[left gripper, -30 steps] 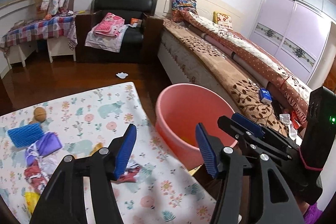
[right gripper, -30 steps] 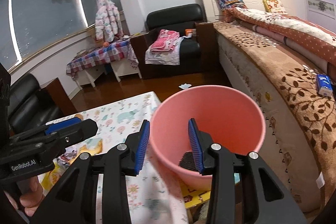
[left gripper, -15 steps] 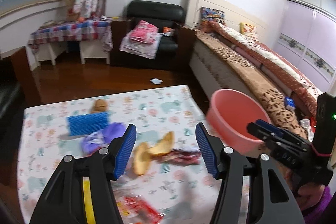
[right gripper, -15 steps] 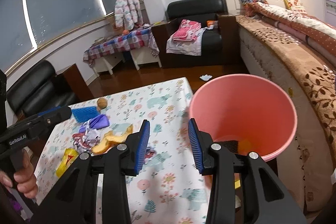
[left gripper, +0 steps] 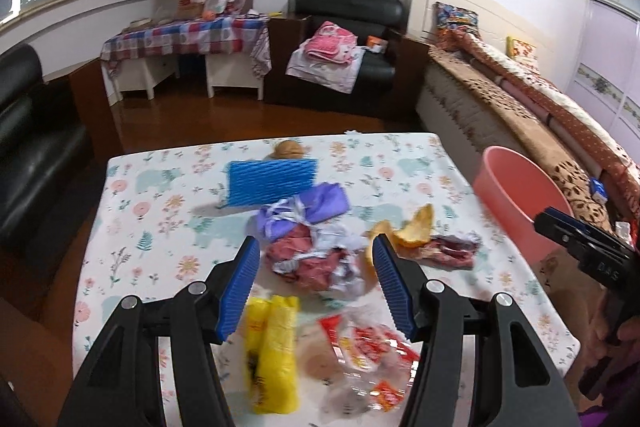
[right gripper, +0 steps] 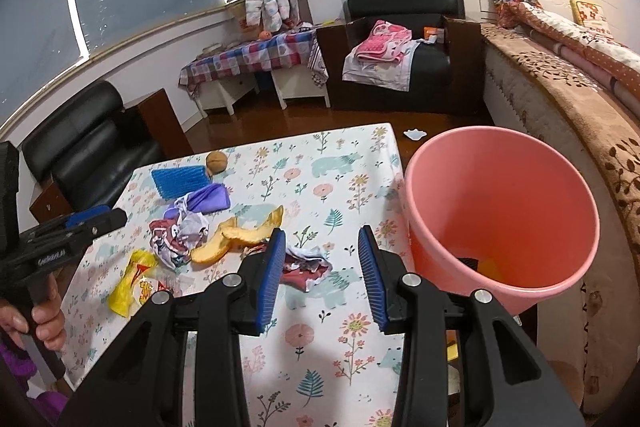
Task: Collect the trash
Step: 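Move both tools back over the table toward the blue sponge, then grasp the blue sponge with the left tool while the right tool grasps the red-white wrapper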
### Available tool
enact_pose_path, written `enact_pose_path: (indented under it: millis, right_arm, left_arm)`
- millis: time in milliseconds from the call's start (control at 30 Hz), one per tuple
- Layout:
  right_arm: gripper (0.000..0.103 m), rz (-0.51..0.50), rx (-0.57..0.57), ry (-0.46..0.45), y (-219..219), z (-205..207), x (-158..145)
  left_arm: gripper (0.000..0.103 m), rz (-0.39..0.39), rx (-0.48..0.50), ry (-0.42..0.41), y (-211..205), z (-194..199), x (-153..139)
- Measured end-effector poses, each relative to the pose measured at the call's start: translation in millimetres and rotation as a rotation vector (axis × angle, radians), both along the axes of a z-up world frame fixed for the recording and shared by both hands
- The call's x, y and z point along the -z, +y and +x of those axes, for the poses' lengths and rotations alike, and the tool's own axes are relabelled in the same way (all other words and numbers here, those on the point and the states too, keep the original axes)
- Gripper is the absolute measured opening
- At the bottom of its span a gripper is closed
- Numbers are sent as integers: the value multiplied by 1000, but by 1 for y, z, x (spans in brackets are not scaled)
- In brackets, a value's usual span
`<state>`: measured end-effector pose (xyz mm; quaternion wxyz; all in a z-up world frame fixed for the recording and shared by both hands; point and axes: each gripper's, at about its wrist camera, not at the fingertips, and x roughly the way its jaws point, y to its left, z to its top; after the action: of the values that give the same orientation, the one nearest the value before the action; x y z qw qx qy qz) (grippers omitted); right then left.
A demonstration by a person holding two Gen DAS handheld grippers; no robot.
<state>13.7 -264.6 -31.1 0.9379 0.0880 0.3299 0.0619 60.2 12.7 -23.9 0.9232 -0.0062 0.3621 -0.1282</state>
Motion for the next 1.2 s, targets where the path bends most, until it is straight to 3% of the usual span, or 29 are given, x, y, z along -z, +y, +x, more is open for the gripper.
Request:
enact_pose_path:
  millis: [233, 367, 767, 833, 900, 967, 1200]
  right_arm:
    - [38, 22, -26, 30, 4, 9, 7]
    - [38, 18, -51, 37, 8, 11, 10]
    - [39, -16, -127, 101, 26, 23, 28]
    - [39, -8, -131, 114, 26, 25, 31]
    - [48, 1, -131, 117, 25, 26, 32]
    - [48, 5, -133, 116, 25, 27, 33]
    - [48, -10, -153, 132, 26, 33, 36]
  left_arm:
    - [58, -1, -45, 11, 20, 36, 4]
    - [58, 40, -42, 6, 26, 60, 9]
    - [58, 98, 86, 34, 22, 115, 35]
    - [49, 93, 101, 42, 20, 119, 39]
    - [29, 83, 113, 52, 18, 121, 42]
    - [14, 67, 114, 62, 20, 120, 44]
    - [6, -3, 99, 64, 30, 107, 38]
